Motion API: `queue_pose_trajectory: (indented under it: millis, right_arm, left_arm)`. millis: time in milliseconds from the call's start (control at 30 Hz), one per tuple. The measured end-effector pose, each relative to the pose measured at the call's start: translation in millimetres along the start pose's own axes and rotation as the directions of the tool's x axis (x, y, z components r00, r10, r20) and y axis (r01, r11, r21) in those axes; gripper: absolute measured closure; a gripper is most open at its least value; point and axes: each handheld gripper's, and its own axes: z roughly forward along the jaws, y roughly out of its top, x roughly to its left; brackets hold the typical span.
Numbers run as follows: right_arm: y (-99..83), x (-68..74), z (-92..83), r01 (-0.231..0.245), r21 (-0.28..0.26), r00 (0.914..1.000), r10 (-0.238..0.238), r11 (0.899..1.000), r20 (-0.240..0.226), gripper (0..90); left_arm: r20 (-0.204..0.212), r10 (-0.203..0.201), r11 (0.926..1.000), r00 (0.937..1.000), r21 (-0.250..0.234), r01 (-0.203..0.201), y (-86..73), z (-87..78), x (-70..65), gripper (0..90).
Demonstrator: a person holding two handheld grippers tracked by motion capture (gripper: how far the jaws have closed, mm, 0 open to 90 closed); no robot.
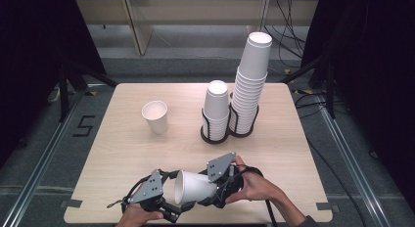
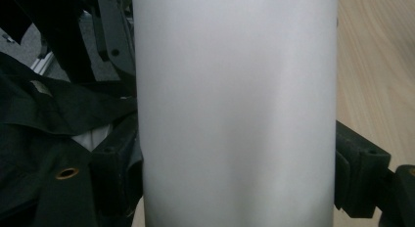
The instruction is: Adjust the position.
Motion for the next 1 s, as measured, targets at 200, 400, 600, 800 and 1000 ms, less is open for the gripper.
queue_pose_trajectory:
  millis: [200, 400, 600, 800, 1000]
  right_arm:
    - [-1.8, -0.5, 3.1, -0.020, -0.003, 0.9998, 0.020, 1.000, -0.007, 22.6]
    - [-3.2, -0.4, 4.4, -0.052, 0.001, 0.9985, 0.052, 0.999, 0.019, 19.5]
    - [-1.2, 4.4, -0.9, -0.041, 0.079, 0.9934, 0.032, 0.996, 0.110, 18.7]
    - [-2.9, 6.0, 1.9, -0.016, 0.118, 0.9934, 0.002, 0.993, 0.114, 25.1]
    - [-7.7, 3.5, 4.8, -0.032, 0.035, 0.9975, 0.030, 0.999, 0.064, 25.5]
  left_arm:
    - [0.008, 0.017, 0.9998, 0.9998, 0.013, -0.017, 1.1, -2.2, 0.9, 7.1]
    - [0.003, 0.001, 1.0000, 1.0000, 0.007, -0.001, 2.8, -4.5, 2.6, 9.1]
    - [-0.022, -0.009, 1.0000, 0.9997, -0.001, 0.009, 5.9, -6.8, 3.7, 9.1]
    - [-0.037, -0.017, 0.9999, 0.9992, -0.003, 0.017, 7.9, -6.6, -0.5, 8.4]
    - [-0.057, -0.012, 0.9967, 0.9983, -0.081, 0.008, 7.6, -5.2, -2.6, 5.8]
